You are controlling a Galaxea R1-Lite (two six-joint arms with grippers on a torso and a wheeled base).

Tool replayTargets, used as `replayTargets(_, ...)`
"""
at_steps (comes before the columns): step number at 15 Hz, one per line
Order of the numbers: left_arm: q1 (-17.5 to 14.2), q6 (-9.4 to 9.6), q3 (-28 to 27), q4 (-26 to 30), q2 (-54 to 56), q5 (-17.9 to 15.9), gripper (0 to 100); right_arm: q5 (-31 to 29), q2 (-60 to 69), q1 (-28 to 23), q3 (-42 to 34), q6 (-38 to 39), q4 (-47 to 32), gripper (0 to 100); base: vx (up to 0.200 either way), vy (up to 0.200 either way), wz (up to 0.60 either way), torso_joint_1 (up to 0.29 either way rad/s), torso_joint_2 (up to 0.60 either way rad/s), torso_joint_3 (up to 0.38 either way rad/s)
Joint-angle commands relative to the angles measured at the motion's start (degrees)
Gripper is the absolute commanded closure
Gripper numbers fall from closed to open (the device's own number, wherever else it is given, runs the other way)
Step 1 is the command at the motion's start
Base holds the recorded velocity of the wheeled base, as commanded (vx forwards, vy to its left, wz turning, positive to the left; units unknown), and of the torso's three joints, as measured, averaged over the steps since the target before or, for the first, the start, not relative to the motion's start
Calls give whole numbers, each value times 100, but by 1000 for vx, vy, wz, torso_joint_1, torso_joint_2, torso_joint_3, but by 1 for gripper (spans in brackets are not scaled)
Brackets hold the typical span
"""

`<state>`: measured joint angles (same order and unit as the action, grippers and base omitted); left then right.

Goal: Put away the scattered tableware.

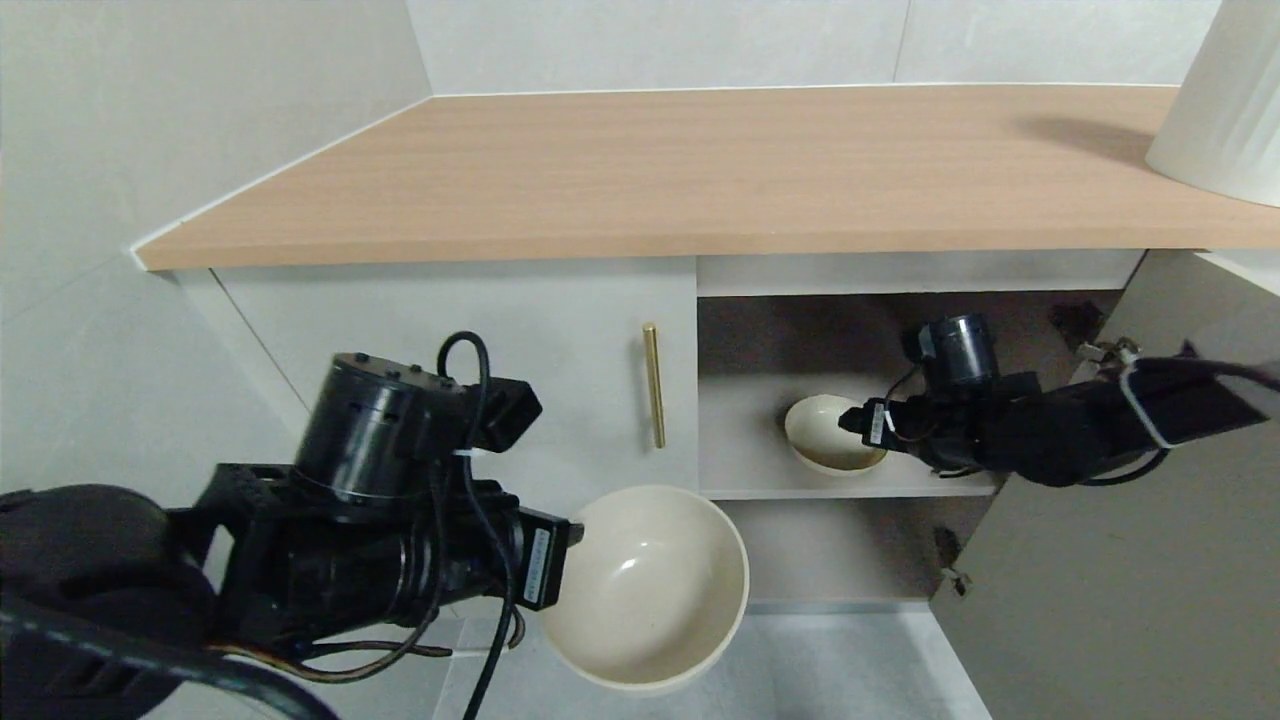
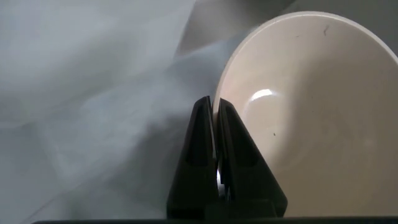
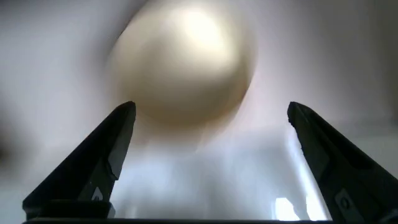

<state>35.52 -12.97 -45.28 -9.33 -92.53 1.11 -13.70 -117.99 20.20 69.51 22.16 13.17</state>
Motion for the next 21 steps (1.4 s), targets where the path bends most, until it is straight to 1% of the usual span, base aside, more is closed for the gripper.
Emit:
replayTargets(1, 341, 128, 1, -184, -732, 355, 100, 1230, 1929, 511, -175, 16, -1905, 0, 0, 0, 0, 0, 0, 0)
replayTargets(2, 403, 128, -8, -351, -828, 390, 100, 1326, 2079, 617, -148, 16, -2152, 0, 0, 0, 0, 0, 0, 0)
replayTargets(3, 543, 137, -8, -781, -1031, 496, 100, 1388, 2307, 933, -166, -1, -2538, 0, 0, 0, 0, 0, 0, 0)
replayTargets(4, 649, 216, 10, -966, -1198, 689, 100, 1361, 2369, 1188, -183, -28, -2776, 0, 0, 0, 0, 0, 0, 0)
replayTargets(5, 719, 278, 19, -983, -1294, 856, 100, 1353, 2377, 1355, -192, -28, -2881, 0, 0, 0, 0, 0, 0, 0)
replayTargets(6, 860, 295, 19, -1001, -1382, 1111, 100, 1344, 2342, 1557, -219, -37, -2995, 0, 0, 0, 0, 0, 0, 0)
replayTargets(7, 1009, 286, 19, -1001, -1391, 1278, 100, 1335, 2281, 1698, -280, -54, -3013, 0, 0, 0, 0, 0, 0, 0)
replayTargets(8, 1079, 278, 19, -1010, -1365, 1401, 100, 1230, 2184, 1803, -359, -133, -3013, 0, 0, 0, 0, 0, 0, 0)
replayTargets(9, 1088, 278, 19, -1010, -1347, 1454, 100, 1142, 2123, 1856, -403, -186, -3004, 0, 0, 0, 0, 0, 0, 0)
replayTargets(10, 1132, 269, 19, -1010, -1277, 1533, 100, 957, 1947, 2058, -456, -195, -3004, 0, 0, 0, 0, 0, 0, 0)
replayTargets(12, 1176, 260, 28, -1159, -1215, 1559, 100, 931, 1604, 2260, -474, -168, -2969, 0, 0, 0, 0, 0, 0, 0)
replayTargets(14, 1220, 251, 80, -1388, -1154, 1673, 100, 764, 1323, 2287, -438, -151, -2916, 0, 0, 0, 0, 0, 0, 0)
replayTargets(15, 1220, 242, 89, -1397, -1145, 1673, 100, 764, 1296, 2287, -447, -151, -2890, 0, 0, 0, 0, 0, 0, 0)
replayTargets(16, 1290, 242, 124, -1414, -1083, 1682, 100, 755, 1226, 2287, -456, -142, -2758, 0, 0, 0, 0, 0, 0, 0)
replayTargets(21, 1343, 242, 124, -1414, -1074, 1691, 100, 755, 1094, 2287, -447, -54, -2670, 0, 0, 0, 0, 0, 0, 0)
